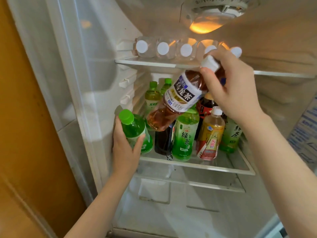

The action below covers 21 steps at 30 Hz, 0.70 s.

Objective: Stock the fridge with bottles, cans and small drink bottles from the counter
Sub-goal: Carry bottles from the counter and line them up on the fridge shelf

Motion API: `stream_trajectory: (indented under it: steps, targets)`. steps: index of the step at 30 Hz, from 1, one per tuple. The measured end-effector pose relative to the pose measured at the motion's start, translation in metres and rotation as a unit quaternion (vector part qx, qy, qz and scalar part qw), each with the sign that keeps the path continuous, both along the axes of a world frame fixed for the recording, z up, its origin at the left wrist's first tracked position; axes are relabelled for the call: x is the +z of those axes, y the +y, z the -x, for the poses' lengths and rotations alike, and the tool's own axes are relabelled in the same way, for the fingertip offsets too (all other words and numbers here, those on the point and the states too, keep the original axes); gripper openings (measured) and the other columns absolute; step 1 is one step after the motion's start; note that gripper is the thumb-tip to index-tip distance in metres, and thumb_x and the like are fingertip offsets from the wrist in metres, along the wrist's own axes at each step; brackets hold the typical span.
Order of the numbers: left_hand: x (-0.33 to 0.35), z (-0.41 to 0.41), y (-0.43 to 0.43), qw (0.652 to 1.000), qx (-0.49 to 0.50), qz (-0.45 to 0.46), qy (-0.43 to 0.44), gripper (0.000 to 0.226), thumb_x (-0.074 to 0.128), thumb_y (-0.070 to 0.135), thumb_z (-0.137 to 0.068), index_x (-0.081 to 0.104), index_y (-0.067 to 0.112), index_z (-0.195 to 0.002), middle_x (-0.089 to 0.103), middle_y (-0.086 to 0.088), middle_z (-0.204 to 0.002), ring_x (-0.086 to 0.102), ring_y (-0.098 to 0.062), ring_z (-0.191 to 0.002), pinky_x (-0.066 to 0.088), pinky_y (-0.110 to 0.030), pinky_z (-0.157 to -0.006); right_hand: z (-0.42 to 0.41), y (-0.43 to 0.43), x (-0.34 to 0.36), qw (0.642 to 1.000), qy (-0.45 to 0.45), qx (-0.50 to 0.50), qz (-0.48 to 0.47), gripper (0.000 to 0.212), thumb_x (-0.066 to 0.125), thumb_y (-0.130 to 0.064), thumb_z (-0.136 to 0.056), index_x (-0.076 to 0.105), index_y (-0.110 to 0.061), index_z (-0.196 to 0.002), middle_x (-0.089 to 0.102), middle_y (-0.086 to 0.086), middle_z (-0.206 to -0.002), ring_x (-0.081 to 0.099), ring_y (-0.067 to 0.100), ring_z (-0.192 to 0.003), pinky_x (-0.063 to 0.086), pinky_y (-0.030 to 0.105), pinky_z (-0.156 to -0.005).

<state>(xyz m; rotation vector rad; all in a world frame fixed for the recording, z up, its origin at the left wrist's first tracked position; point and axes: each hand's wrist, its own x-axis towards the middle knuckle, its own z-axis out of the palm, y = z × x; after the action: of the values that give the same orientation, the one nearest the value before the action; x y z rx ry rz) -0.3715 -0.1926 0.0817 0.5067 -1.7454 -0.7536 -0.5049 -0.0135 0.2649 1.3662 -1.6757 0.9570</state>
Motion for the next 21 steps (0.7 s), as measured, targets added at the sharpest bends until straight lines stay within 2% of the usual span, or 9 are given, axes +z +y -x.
stream_trajectory:
  steps: [4, 7, 9, 11, 14, 15, 17, 19, 21]
  targets:
    - [0.008, 0.01, -0.005, 1.0, 0.001, -0.004, -0.006, 0.087, 0.067, 0.019, -0.086, 0.011, 0.015, -0.152, 0.028, -0.003, -0.154, 0.028, -0.013, -0.141, 0.024, -0.019, -0.115, 0.007, 0.029, 0.01, 0.999, -0.036, -0.015, -0.019, 0.027, 0.049, -0.029, -0.095, 0.06, -0.01, -0.111, 0.058, -0.002, -0.089, 0.049, 0.009, -0.076, 0.035, 0.026, -0.067]
    - [0.012, 0.021, -0.006, 1.0, 0.004, -0.013, 0.003, 0.088, 0.066, 0.016, -0.086, 0.008, 0.014, -0.152, 0.021, -0.005, -0.157, 0.023, -0.001, -0.138, 0.018, -0.005, -0.108, 0.01, 0.05, 0.013, 0.995, -0.039, -0.048, -0.079, 0.028, 0.049, -0.033, -0.093, 0.06, -0.012, -0.108, 0.062, 0.006, -0.088, 0.052, 0.018, -0.076, 0.038, 0.034, -0.067]
    - [0.014, 0.028, -0.007, 0.999, -0.016, -0.033, 0.016, 0.085, 0.065, 0.018, -0.085, 0.01, 0.016, -0.151, 0.026, -0.008, -0.154, 0.032, -0.008, -0.136, 0.025, -0.013, -0.109, 0.015, 0.064, 0.012, 0.99, -0.051, -0.066, -0.115, 0.029, 0.05, -0.037, -0.093, 0.059, -0.016, -0.109, 0.061, 0.002, -0.089, 0.053, 0.017, -0.077, 0.039, 0.031, -0.064]
    - [0.015, 0.033, -0.009, 0.999, -0.028, -0.022, 0.017, 0.079, 0.062, 0.022, -0.085, 0.016, 0.014, -0.149, 0.036, -0.01, -0.147, 0.041, -0.016, -0.13, 0.031, -0.02, -0.108, 0.021, 0.076, 0.007, 0.984, -0.067, -0.078, -0.144, 0.026, 0.051, -0.036, -0.093, 0.06, -0.019, -0.11, 0.06, -0.006, -0.088, 0.052, 0.011, -0.076, 0.038, 0.02, -0.06]
    - [0.012, 0.042, -0.015, 0.999, 0.008, 0.045, -0.021, 0.074, 0.059, 0.02, -0.092, 0.015, 0.008, -0.15, 0.03, -0.011, -0.15, 0.029, -0.008, -0.134, 0.015, -0.004, -0.107, 0.03, 0.092, -0.005, 0.978, -0.083, -0.094, -0.164, 0.026, 0.051, -0.035, -0.091, 0.061, -0.02, -0.109, 0.06, -0.01, -0.088, 0.054, 0.009, -0.079, 0.039, 0.023, -0.065]
    - [0.012, 0.045, -0.017, 0.998, 0.025, 0.052, -0.039, 0.075, 0.058, 0.022, -0.093, 0.013, 0.009, -0.15, 0.027, -0.011, -0.152, 0.026, -0.012, -0.136, 0.013, -0.005, -0.108, 0.033, 0.097, -0.008, 0.976, -0.091, -0.101, -0.17, 0.027, 0.052, -0.035, -0.091, 0.062, -0.019, -0.11, 0.06, -0.009, -0.089, 0.055, 0.01, -0.08, 0.039, 0.025, -0.067]
    - [0.014, 0.054, -0.02, 0.995, 0.058, 0.039, -0.077, 0.077, 0.057, 0.029, -0.093, 0.01, 0.014, -0.152, 0.022, -0.009, -0.156, 0.026, -0.023, -0.14, 0.02, -0.026, -0.113, 0.04, 0.105, -0.014, 0.968, -0.106, -0.12, -0.191, 0.03, 0.052, -0.036, -0.09, 0.061, -0.018, -0.112, 0.062, -0.006, -0.09, 0.057, 0.013, -0.081, 0.042, 0.028, -0.068]
    - [0.018, 0.062, -0.022, 0.989, 0.087, 0.044, -0.114, 0.077, 0.056, 0.034, -0.092, 0.01, 0.017, -0.151, 0.023, -0.008, -0.156, 0.032, -0.031, -0.137, 0.031, -0.046, -0.108, 0.046, 0.112, -0.017, 0.96, -0.11, -0.141, -0.218, 0.035, 0.048, -0.041, -0.088, 0.06, -0.019, -0.113, 0.063, -0.004, -0.091, 0.058, 0.015, -0.081, 0.045, 0.031, -0.067]
    - [0.02, 0.068, -0.023, 0.984, 0.104, 0.06, -0.134, 0.076, 0.056, 0.036, -0.092, 0.012, 0.017, -0.151, 0.027, -0.009, -0.154, 0.038, -0.036, -0.133, 0.037, -0.053, -0.101, 0.052, 0.116, -0.02, 0.953, -0.101, -0.165, -0.233, 0.037, 0.047, -0.043, -0.088, 0.059, -0.021, -0.116, 0.065, -0.002, -0.095, 0.059, 0.016, -0.083, 0.047, 0.032, -0.067]
